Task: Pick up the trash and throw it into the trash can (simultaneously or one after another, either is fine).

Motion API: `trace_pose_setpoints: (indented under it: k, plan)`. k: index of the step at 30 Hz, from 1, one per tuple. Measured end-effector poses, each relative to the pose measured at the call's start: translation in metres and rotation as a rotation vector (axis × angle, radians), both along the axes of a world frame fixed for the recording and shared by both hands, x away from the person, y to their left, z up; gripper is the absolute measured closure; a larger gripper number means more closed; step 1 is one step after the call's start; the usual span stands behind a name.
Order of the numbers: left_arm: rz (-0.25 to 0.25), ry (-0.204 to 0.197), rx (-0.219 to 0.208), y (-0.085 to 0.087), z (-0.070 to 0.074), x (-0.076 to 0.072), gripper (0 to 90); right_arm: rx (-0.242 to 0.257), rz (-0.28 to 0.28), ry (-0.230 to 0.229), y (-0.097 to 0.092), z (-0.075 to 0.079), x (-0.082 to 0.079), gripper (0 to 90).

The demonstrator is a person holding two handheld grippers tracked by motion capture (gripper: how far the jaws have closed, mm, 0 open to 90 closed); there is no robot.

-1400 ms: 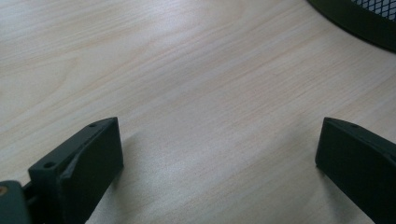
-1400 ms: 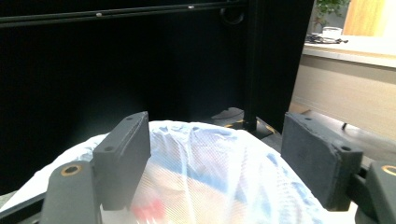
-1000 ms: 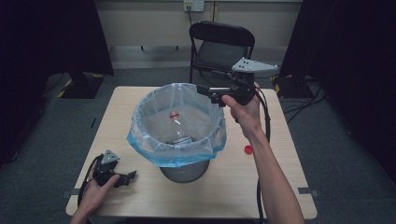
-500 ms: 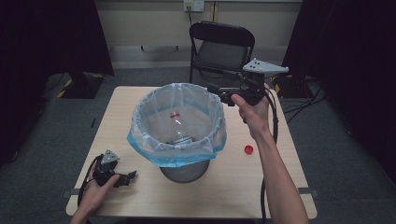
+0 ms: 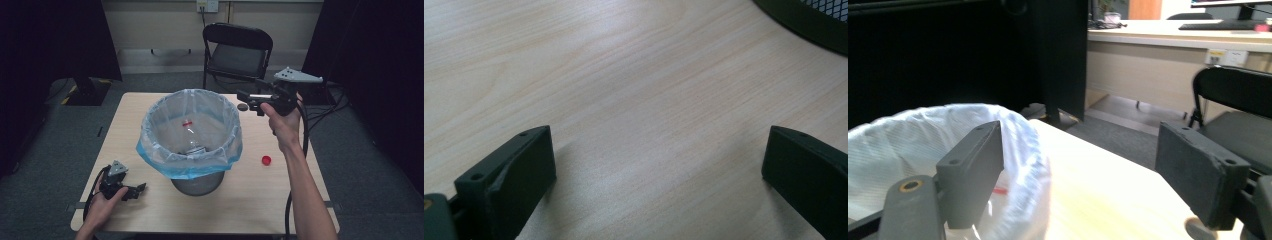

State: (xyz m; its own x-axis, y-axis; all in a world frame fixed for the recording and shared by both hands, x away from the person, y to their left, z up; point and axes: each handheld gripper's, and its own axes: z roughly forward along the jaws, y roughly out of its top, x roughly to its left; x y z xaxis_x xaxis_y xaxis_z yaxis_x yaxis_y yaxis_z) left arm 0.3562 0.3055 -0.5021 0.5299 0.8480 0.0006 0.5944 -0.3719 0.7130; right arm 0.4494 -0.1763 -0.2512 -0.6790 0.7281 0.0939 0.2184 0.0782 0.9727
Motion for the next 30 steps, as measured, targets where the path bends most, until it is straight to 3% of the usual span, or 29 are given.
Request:
trace_pose_setpoints:
  k: [9, 16, 30]
  plan:
    - [0.0, 0.0, -0.001, 0.0, 0.0, 0.0, 0.3, -0.018, -0.092, 0.027, -0.027, -0.02, -0.004, 21.9]
    - [0.001, 0.0, 0.0, 0.0, 0.0, 0.0, 0.3, -0.037, -0.137, 0.061, -0.048, -0.043, -0.011, 24.3]
    - [0.004, -0.001, -0.001, 0.0, 0.0, 0.0, 0.3, -0.064, -0.151, 0.166, -0.069, -0.095, -0.016, 28.2]
